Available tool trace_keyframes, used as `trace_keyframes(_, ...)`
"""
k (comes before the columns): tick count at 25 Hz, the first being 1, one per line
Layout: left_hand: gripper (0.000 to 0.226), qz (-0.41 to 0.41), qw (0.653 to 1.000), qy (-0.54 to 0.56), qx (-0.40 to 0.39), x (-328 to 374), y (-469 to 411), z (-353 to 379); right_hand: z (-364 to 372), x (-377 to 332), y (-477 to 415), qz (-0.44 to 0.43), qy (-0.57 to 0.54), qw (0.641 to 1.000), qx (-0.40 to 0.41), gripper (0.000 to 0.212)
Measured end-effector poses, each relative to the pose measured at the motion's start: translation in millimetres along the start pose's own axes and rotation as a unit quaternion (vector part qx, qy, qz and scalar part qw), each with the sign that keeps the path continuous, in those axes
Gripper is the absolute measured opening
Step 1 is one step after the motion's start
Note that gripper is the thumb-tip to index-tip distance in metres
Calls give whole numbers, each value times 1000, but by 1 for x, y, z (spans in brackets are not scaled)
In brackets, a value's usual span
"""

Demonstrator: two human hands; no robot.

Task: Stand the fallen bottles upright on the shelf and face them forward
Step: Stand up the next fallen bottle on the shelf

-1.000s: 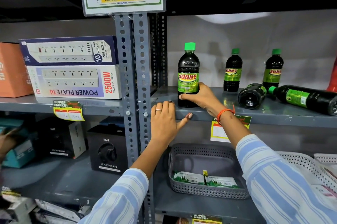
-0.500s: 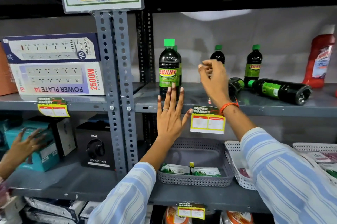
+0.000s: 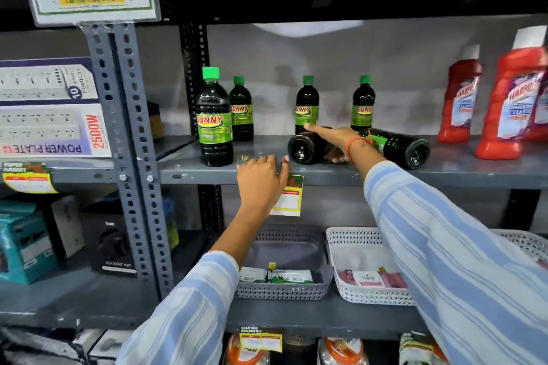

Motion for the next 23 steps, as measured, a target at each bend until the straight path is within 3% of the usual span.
trace_keyframes(3,46,6,997,-27,-71,19,-6,5,7,-1,-3,39,-25,998,-51,40)
trace_keyframes(6,51,24,998,-36,-53,18,-4,9,14,-2,-4,36,-69,994,-75,37)
trace_keyframes(8,60,34,998,-39,-37,16,-2,12,10,-1,-7,-17,-72,997,-12,52)
trace_keyframes(10,63,33,998,-35,-33,15,-1,15,0,-2,-7,-88,-6,991,96,69)
trace_keyframes(13,62,29,999,-29,-17,16,1,15,-11,-3,4,-190,45,964,179,71)
trace_keyframes(16,60,28,999,-17,9,16,2,14,-11,4,8,-266,68,944,185,71)
trace_keyframes(23,51,27,999,-21,40,17,5,11,-8,1,8,-215,77,963,141,81)
Point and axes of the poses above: each hand's wrist, its own y-axis away from the middle knuckle, its own z-axis out of the palm, x = y × z, the point moved 4 cm from there along -y, towards the middle knuckle, and after that the axes turned 12 degrees about x, right-handed, at the moved point
